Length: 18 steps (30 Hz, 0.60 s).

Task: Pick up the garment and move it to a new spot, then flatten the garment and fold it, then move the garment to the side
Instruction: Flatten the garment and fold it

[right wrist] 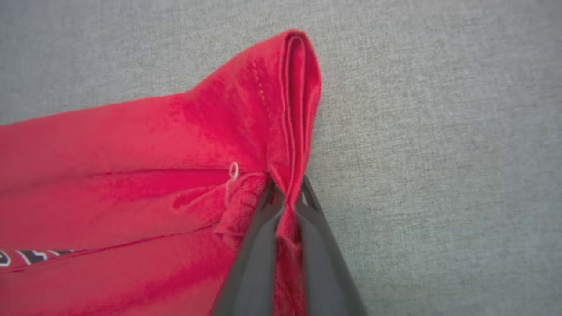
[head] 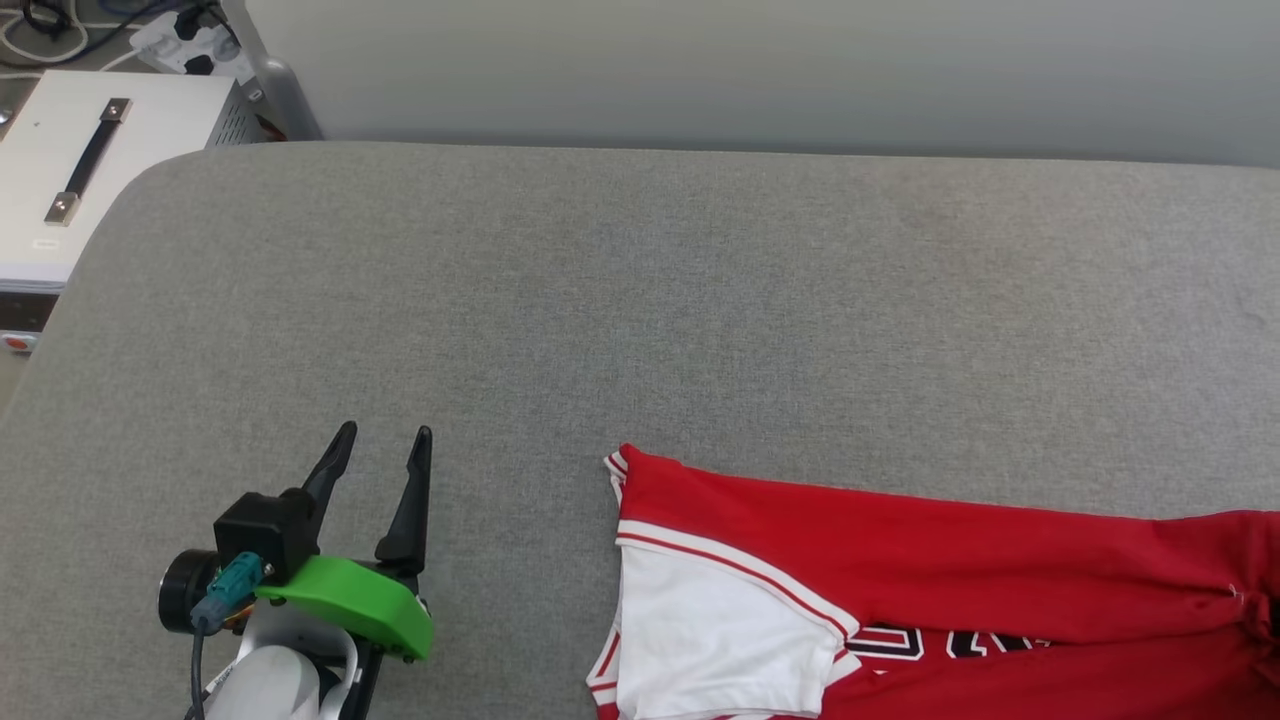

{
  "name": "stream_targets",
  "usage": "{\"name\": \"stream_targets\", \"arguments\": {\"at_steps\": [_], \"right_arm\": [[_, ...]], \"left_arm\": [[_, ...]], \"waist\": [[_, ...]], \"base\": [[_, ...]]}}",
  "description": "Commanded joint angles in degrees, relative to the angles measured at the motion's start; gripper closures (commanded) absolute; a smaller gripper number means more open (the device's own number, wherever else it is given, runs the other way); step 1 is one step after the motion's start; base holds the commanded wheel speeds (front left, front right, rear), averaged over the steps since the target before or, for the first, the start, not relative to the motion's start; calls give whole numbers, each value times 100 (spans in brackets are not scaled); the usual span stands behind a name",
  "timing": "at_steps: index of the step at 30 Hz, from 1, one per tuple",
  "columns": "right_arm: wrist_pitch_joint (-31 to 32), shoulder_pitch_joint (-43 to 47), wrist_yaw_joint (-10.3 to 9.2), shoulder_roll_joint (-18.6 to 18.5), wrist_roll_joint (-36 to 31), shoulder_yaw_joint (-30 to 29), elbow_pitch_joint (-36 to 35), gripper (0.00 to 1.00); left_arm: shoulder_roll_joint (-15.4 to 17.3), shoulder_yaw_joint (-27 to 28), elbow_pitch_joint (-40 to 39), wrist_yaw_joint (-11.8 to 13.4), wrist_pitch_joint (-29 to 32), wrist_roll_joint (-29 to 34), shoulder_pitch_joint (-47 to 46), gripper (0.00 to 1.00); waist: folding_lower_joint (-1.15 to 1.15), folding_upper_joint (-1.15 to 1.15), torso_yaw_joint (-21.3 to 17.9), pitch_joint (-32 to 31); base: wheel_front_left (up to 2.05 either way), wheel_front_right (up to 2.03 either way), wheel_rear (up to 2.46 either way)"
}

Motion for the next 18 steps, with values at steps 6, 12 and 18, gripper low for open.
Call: {"name": "stream_targets", "arguments": {"at_steps": [6,12,18], "right_arm": [[-29,333,-47,42,99,210,-551,100],[277,682,-47,194,110,331,-1309,100],[861,891,-47,693,156,361,-2039,100]], "left_arm": [[-133,-7,109,-48,-34,36,251,0],[-204,52,168,-73,-34,13,488,0],[-275,104,136,-95,-34,4,609,0]], "waist": [[0,0,-50,-438],[0,0,-38,-806],[0,0,36,-951]], "base": [[0,0,0],[0,0,0],[0,0,0]]}}
